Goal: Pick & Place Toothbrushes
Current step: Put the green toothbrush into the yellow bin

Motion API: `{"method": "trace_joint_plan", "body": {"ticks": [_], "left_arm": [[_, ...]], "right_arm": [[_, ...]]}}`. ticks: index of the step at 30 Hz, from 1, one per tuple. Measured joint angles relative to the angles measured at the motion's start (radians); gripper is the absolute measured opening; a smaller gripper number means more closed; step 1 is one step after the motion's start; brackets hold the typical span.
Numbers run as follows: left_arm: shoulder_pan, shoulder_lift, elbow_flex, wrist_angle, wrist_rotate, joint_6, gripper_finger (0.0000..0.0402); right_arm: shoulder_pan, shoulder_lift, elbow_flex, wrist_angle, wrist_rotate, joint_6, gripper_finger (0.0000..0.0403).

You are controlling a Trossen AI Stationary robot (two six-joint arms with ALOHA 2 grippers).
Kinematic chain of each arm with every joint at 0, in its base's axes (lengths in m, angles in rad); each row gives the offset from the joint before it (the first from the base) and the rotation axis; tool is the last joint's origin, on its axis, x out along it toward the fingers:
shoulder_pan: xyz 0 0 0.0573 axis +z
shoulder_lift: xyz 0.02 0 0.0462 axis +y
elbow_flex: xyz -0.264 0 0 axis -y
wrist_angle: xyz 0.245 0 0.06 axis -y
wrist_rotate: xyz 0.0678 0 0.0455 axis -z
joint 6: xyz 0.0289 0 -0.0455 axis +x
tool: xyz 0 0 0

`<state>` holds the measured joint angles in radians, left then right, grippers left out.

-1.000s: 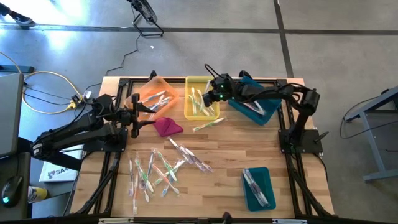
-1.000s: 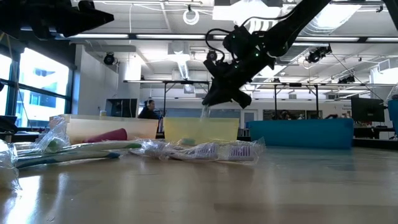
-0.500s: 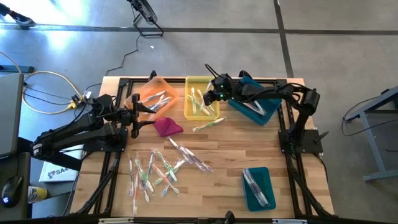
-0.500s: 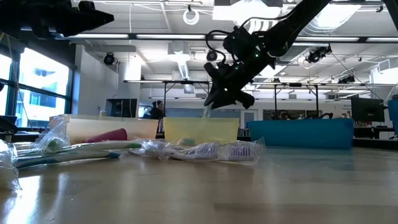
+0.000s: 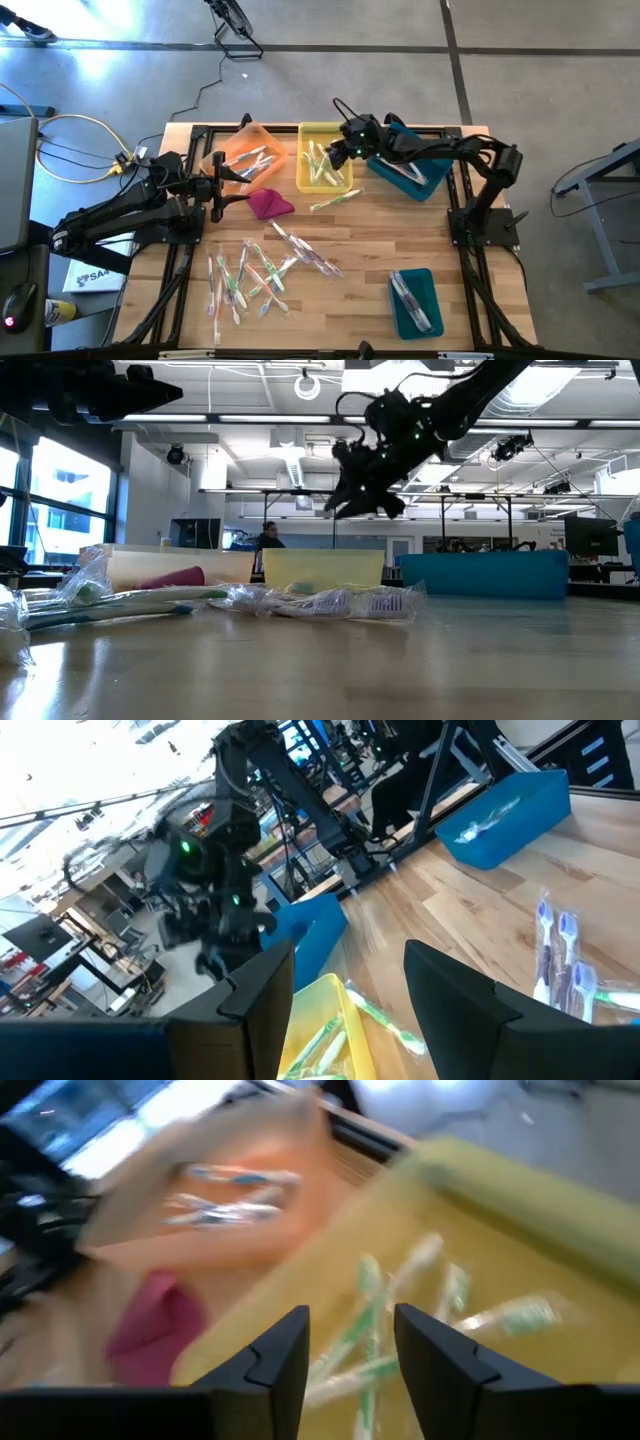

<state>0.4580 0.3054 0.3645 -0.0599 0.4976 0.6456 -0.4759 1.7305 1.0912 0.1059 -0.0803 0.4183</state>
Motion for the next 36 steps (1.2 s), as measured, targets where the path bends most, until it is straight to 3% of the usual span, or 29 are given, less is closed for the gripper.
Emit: {"method": "trace_joint_plan", "body": {"ticks": [6,15,23,36], "left_arm": [[0.000,0.000,0.000,-0.002,0.000,-0.018,0.0184],[0.000,0.000,0.000,-0.002,0.000,-0.098,0.0184],[0.000,0.000,0.000,-0.002,-0.002,-0.094,0.0184],[0.000,0.000,0.000,-0.002,-0.002,-0.179,0.0184]], "right_arm": [[0.041,-0.095,0.001,0.008,-0.105,-0.182,0.0097],[0.137,-0.211,0.001,-0.085,-0.159,-0.345,0.0009],[0.198,-0.238,0.000,-0.149,-0.128,-0.371,0.0003],[0.262,-0.239,-0.141,0.003,-0.079,-0.336,0.0004]]}}
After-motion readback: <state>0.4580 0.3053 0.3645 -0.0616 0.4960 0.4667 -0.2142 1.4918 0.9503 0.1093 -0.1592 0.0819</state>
